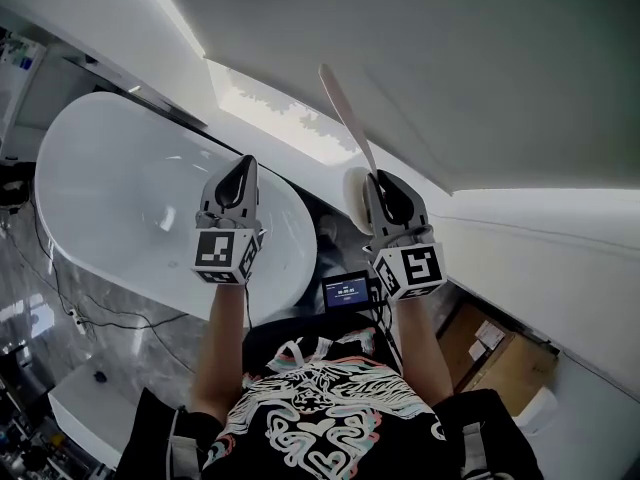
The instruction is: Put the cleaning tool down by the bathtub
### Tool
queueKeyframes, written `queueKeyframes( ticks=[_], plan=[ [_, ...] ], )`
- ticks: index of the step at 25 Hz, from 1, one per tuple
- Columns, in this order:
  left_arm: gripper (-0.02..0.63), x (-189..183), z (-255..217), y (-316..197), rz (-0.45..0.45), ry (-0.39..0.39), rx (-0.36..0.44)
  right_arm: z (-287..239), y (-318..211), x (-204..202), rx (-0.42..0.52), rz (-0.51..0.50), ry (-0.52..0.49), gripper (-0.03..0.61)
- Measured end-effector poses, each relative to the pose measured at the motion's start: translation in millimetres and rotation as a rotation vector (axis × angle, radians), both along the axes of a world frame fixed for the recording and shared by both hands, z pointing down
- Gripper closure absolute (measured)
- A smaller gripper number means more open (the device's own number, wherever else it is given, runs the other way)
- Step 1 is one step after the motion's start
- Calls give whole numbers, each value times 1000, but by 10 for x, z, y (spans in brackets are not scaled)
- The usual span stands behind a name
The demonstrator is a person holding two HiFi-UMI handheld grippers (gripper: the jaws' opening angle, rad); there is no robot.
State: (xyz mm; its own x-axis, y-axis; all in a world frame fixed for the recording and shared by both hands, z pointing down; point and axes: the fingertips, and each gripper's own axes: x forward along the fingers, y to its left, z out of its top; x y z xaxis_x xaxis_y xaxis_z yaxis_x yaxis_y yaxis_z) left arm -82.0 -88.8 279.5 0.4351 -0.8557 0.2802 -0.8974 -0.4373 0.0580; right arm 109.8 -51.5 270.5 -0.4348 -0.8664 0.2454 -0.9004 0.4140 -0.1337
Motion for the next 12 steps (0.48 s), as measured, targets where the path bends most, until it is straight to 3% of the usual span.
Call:
queueKeyframes(
  ticks=[12],
  plan=[
    [597, 76, 563, -298, -3, 7, -72, 518, -386, -103, -39, -75, 39, 514]
  ],
)
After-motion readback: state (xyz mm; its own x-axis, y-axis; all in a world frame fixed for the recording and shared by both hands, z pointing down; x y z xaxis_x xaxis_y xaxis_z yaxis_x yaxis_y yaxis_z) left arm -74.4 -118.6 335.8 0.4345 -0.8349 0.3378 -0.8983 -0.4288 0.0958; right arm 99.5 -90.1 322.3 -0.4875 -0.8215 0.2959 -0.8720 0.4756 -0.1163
